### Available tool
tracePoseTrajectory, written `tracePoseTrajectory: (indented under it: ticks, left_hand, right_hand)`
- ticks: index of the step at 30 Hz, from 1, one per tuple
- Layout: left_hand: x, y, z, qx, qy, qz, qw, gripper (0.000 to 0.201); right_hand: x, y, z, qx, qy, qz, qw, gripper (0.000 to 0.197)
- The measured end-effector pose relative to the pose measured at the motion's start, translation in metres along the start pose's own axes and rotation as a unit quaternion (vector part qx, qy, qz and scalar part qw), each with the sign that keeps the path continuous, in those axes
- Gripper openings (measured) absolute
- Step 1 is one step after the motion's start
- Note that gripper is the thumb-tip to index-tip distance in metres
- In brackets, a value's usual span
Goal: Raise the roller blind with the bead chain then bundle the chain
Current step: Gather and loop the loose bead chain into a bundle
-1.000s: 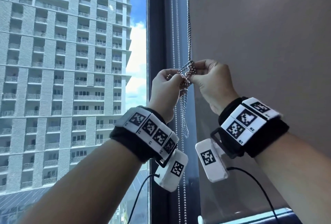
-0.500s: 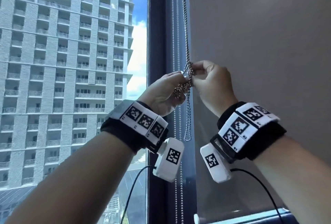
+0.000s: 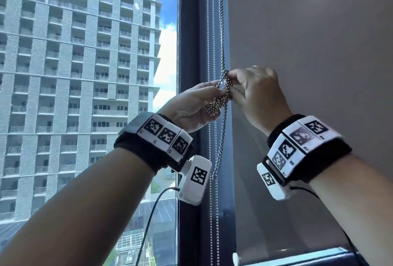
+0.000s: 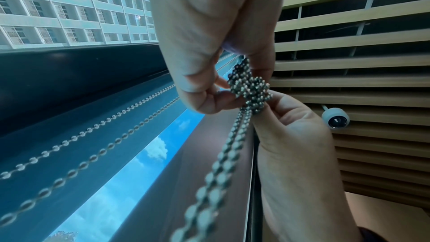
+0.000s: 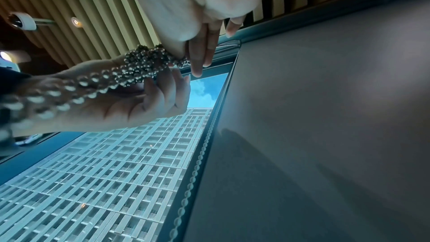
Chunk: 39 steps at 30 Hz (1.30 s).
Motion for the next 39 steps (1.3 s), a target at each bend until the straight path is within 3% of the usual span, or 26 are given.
tracePoseTrajectory:
  ticks: [5, 10, 14, 20, 27, 31, 36, 39]
  left_hand:
    - [-0.004, -0.012, -0.006, 0.002, 0.036, -0.02, 0.999, 0.015]
    - [-0.002, -0.017, -0.007, -0.026, -0.022, -0.055, 0.998, 0.041]
    - [0.001, -0.011, -0.007, -0.046, -0.059, -0.067, 0.995, 0.034]
    - [0.001, -0.011, -0.006, 0.003, -0.103, -0.044, 0.994, 0.023]
    - [0.0, -0.002, -0.005, 0.043, -0.078, -0.035, 0.995, 0.023]
    - [-0.004, 0.003, -0.007, 0.05, -0.052, -0.044, 0.996, 0.01]
    - [-0.005, -0.005, -0.007, 0.05, -0.013, -0.053, 0.997, 0.013]
    - [-0.008, -0.003, -0.007, 0.055, -0.002, -0.047, 0.997, 0.01]
  right_hand:
    - [0.0, 0.006, 0.005, -0.004, -0.012, 0.037, 0.999, 0.037]
    - [-0.005, -0.001, 0.008, 0.031, -0.055, -0.01, 0.998, 0.035]
    - [-0.009, -0.004, 0.005, 0.07, -0.082, -0.052, 0.993, 0.032]
    - [-0.004, -0.004, 0.003, -0.065, -0.018, -0.026, 0.997, 0.043]
    - [-0.01, -0.002, 0.008, -0.025, -0.037, 0.0, 0.999, 0.024]
    - [-0.011, -0.004, 0.01, 0.046, -0.036, 0.0, 0.998, 0.018]
    - [-0.009, 0.005, 0.014, 0.136, -0.046, 0.0, 0.99, 0.033]
    - [-0.011, 0.01, 0.015, 0.103, -0.033, 0.055, 0.993, 0.029]
Point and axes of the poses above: each hand's wrist, its own x-axis towards the middle knuckle, its own z-axis out of the back of the hand, y = z × x, the point moved 4 cm from there along x, towards the middle knuckle, and after that the axes turned 11 degrees about x, right-handed, at the moved point
